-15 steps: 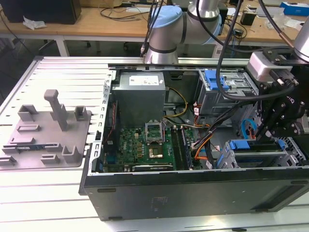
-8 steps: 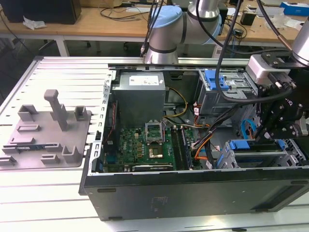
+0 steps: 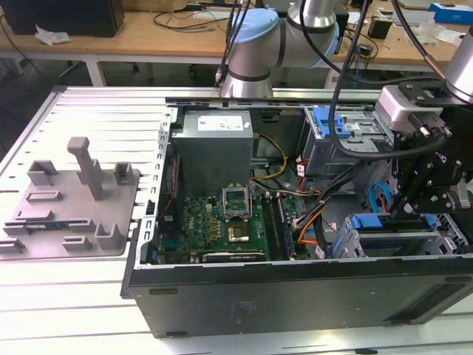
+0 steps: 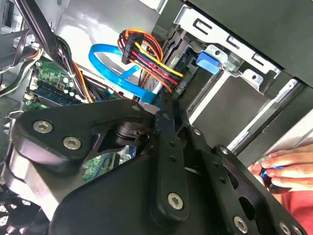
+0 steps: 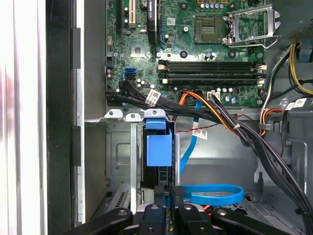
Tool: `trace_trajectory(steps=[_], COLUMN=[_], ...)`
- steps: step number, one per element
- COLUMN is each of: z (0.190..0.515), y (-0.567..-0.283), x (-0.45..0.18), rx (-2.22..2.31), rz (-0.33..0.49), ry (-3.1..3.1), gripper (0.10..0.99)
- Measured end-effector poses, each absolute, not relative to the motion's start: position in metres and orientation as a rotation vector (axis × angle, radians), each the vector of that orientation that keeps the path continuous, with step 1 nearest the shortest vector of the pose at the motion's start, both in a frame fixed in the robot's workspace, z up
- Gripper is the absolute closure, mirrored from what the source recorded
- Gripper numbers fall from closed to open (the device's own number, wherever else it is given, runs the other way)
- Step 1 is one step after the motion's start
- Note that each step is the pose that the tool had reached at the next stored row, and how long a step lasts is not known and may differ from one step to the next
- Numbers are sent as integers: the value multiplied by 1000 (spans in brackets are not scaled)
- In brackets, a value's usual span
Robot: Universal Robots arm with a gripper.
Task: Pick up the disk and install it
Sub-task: 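Insert the second disk wire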
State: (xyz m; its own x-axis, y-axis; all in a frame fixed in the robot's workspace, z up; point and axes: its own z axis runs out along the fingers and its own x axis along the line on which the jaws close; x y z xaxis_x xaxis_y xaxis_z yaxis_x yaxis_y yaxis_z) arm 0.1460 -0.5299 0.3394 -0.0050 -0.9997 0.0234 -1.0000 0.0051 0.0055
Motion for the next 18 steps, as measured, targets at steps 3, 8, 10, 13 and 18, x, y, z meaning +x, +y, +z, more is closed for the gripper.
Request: trace_trajectory(steps=[3,8,10,13,18], z=[344,358,359,361,361], y=[-530,-528,-528,-527,-527], x=[144,138,135,130,128], rx=[2201,2203,2203,2206,2209], rz=[22,36,44,55,62], ry=[-2212,-2214,-2215,-2218,-2221], gripper=[788,788,788,980,980])
